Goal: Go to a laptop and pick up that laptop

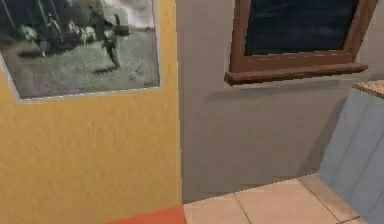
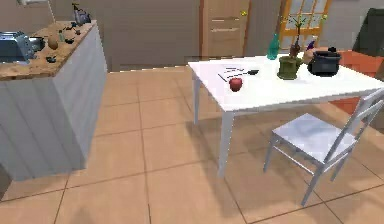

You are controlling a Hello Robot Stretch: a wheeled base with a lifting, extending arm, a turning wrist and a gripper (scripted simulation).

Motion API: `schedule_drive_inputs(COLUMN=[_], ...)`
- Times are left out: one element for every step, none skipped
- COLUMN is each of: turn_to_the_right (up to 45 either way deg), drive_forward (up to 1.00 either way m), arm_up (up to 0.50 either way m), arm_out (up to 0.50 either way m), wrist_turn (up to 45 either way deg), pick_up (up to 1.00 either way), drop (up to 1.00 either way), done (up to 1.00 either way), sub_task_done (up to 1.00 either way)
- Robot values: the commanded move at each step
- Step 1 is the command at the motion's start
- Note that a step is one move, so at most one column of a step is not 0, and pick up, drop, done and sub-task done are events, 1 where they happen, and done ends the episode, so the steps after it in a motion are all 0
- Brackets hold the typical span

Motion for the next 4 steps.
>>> schedule_drive_inputs(turn_to_the_right=[-45.0, -45.0, -27.0, 0.0], drive_forward=[0.00, 0.00, 0.00, 1.00], arm_up=[0.00, 0.00, 0.00, 0.00], arm_out=[0.00, 0.00, 0.00, 0.00], wrist_turn=[0.0, 0.0, 0.0, 0.0], pick_up=[0.00, 0.00, 0.00, 0.00], drop=[0.00, 0.00, 0.00, 0.00], done=[0.00, 0.00, 0.00, 0.00], sub_task_done=[0.00, 0.00, 0.00, 0.00])
